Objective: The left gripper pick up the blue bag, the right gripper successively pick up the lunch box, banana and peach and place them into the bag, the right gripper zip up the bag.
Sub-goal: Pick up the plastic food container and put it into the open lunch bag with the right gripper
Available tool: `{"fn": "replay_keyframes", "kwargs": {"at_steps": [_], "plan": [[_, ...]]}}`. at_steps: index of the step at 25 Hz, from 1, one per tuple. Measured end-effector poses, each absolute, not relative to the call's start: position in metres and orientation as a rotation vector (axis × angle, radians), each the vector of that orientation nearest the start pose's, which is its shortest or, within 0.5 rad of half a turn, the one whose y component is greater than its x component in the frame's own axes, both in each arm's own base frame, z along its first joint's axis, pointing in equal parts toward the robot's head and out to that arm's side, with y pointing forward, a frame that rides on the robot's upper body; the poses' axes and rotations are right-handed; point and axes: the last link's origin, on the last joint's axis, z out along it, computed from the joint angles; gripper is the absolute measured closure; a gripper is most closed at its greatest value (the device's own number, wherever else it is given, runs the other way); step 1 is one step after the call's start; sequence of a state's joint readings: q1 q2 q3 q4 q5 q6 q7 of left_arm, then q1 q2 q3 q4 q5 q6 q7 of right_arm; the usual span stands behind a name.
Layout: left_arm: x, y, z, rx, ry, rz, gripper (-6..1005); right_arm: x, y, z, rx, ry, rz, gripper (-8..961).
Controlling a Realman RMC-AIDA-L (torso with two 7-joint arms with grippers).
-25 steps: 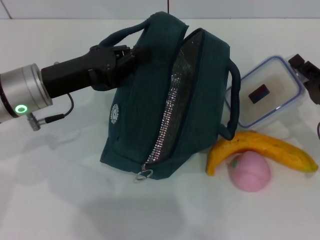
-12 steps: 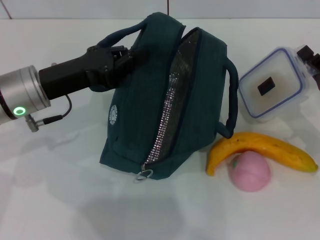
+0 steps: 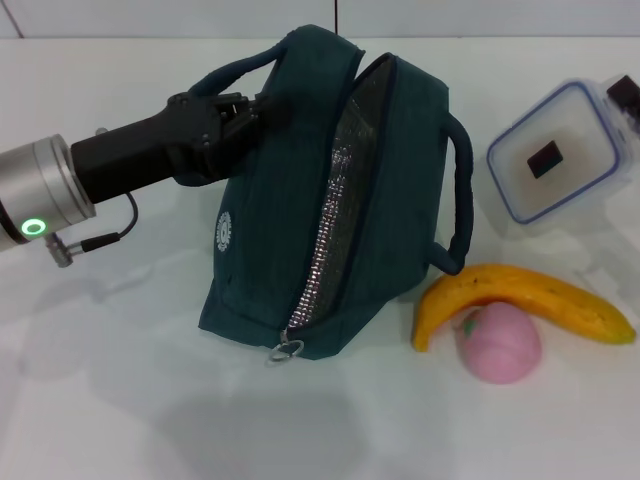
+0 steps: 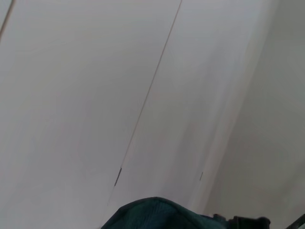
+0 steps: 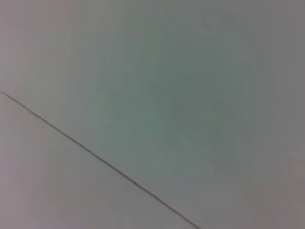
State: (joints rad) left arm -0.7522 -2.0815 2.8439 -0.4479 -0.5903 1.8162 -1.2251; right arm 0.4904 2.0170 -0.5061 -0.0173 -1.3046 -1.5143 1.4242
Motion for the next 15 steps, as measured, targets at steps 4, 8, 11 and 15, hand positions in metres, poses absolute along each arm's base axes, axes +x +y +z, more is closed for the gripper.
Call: {"fn": "replay_keyframes", "kwargs": {"at_steps": [4, 8, 11, 15], "plan": [[-0.236, 0.336, 0.01, -2.526, -0.672, -1.212, 945, 0.289, 0.325, 0.019, -1.762, 1.252, 1.641, 856], [-0.235, 0.338, 0.01, -2.531, -0.655, -1.209, 946, 0.273, 0.339, 0.032, -1.814, 1.175, 1.697, 856], [-0.236, 0.337, 0.011, -2.528, -0.629, -1.201, 946, 0.251, 0.351, 0.037, -1.877, 1.105, 1.757, 857], [-0.236, 0.337, 0.01, -2.526, -0.627, -1.197, 945, 0.215, 0.366, 0.045, -1.975, 0.985, 1.867, 858]]}}
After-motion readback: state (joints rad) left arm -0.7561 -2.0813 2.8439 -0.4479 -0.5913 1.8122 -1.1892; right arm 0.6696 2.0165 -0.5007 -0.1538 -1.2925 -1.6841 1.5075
